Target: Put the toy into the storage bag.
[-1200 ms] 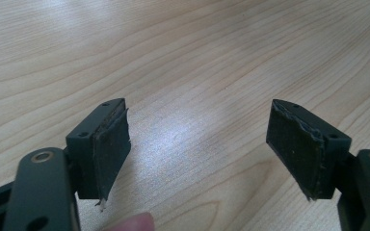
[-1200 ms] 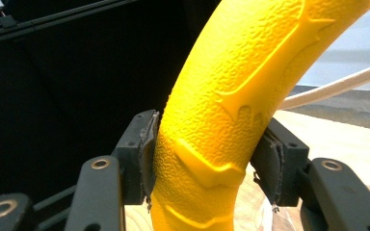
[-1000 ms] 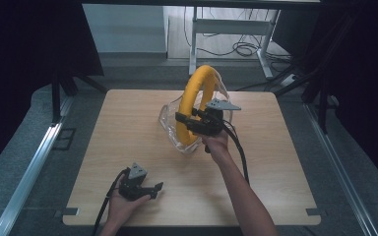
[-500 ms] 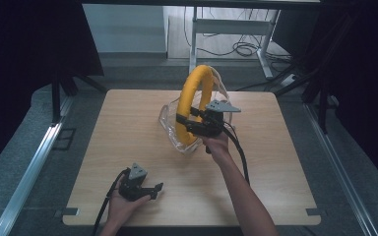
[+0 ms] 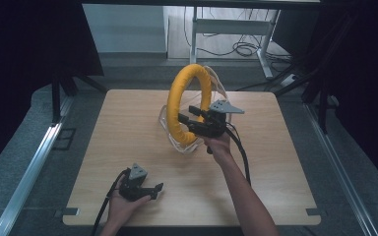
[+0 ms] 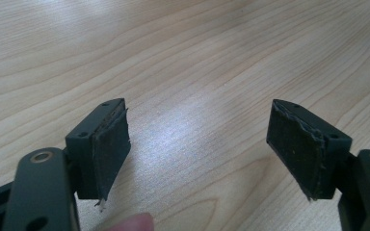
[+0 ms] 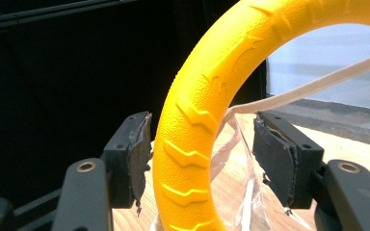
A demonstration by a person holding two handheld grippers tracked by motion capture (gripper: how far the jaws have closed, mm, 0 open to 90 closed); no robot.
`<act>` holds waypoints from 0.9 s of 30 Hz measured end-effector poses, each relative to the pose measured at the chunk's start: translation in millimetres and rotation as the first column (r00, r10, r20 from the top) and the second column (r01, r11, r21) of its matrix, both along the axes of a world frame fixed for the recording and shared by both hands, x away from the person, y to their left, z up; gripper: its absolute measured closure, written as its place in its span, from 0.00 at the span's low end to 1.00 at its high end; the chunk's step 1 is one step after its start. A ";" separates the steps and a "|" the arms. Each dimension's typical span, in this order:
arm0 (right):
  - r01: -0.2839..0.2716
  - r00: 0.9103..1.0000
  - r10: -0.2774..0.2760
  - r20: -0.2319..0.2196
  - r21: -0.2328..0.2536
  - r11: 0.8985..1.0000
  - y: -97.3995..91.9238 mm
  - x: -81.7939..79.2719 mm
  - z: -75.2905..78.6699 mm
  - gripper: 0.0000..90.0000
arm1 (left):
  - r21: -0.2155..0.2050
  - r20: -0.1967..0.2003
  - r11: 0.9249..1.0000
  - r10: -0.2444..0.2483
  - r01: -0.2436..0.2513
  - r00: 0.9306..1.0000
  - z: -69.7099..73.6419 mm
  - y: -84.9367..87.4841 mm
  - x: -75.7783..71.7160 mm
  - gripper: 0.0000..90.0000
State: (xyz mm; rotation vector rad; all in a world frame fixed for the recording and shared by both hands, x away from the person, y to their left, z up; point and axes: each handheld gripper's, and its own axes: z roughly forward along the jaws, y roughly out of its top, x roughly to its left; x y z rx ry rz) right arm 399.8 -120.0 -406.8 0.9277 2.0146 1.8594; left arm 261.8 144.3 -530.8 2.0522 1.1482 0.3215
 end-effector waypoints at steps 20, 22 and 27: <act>0.002 1.000 -0.002 -0.004 0.005 1.000 -14.9 -3.5 -0.8 0.49 | 0.007 -0.004 1.000 -0.006 0.006 1.000 -1.1 -1.8 0.3 0.26; 0.003 1.000 -0.003 -0.006 0.005 1.000 -15.2 -3.4 -1.6 0.49 | 0.009 -0.006 1.000 -0.007 0.007 1.000 -1.3 -1.9 0.4 0.26; 0.000 1.000 0.000 -0.009 0.006 1.000 -14.5 -3.1 -2.2 0.49 | 0.009 -0.006 1.000 -0.007 0.007 1.000 -1.2 -1.7 0.4 0.26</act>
